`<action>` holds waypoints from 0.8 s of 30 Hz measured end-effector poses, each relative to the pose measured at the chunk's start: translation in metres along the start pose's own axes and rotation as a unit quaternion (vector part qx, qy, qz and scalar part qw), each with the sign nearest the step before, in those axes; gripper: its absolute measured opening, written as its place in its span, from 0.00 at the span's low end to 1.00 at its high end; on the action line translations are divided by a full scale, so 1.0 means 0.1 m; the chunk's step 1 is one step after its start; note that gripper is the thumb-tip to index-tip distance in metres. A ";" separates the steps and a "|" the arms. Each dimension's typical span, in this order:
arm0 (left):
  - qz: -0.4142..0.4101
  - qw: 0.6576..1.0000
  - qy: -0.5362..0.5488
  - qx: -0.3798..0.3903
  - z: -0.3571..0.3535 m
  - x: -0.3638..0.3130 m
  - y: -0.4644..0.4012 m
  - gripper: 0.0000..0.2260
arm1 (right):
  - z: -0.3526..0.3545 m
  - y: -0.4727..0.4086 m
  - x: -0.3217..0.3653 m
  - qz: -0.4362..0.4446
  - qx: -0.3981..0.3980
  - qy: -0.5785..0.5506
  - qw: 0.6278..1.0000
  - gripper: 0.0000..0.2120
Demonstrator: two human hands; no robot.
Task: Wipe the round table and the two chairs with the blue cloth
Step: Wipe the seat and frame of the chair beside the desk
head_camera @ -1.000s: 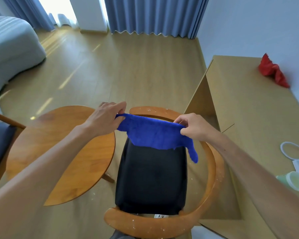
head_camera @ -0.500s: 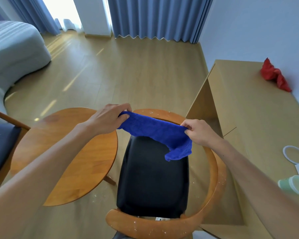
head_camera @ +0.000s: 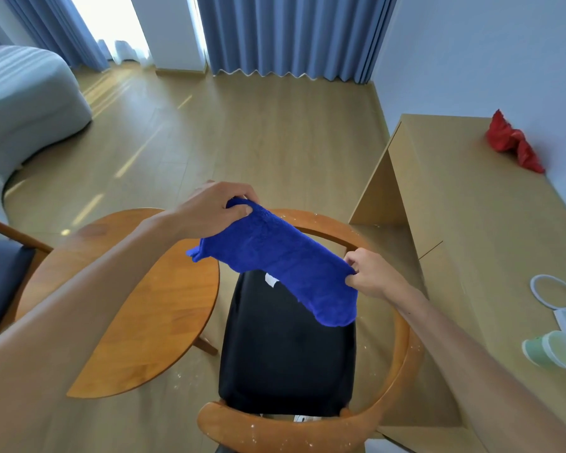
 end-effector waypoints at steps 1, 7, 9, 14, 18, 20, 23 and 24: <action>0.005 1.000 -0.003 -0.003 0.03 0.04 0.00 0.11 | 0.00 0.00 -0.04 -0.007 -0.014 -0.009 1.000 0.10; 0.031 0.998 -0.045 -0.001 0.09 0.33 0.04 0.10 | 0.14 -0.02 -0.08 0.005 -0.072 -0.078 0.994 0.07; 0.047 0.997 -0.058 0.001 0.10 0.48 0.06 0.10 | 0.18 -0.02 -0.08 0.019 -0.067 -0.066 0.995 0.04; 0.081 0.993 -0.079 0.034 -0.08 0.76 0.11 0.09 | 0.21 -0.03 -0.05 0.021 -0.054 -0.052 0.997 0.06; 0.141 0.983 -0.099 0.067 -0.25 0.89 0.13 0.08 | 0.22 -0.08 -0.04 -0.009 -0.056 -0.058 0.997 0.09; 0.177 0.976 -0.105 0.072 -0.33 0.93 0.14 0.08 | 0.22 -0.10 -0.01 -0.034 -0.062 -0.061 0.996 0.11; 0.246 0.965 -0.051 0.076 -0.50 0.91 0.18 0.10 | 0.18 -0.11 0.08 -0.066 -0.077 -0.076 0.992 0.13; 0.264 0.961 -0.022 0.079 -0.59 0.86 0.19 0.10 | 0.14 -0.10 0.14 -0.069 -0.078 -0.082 0.991 0.14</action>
Point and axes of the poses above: each hand's wrist, its own y-axis away from the middle knuckle, its own z-axis out of the back of the hand, x = y × z, the point moved 8 cm from there along -y, towards the middle knuckle, and after that the axes turned 3 degrees about -y, right-handed, at the moved point
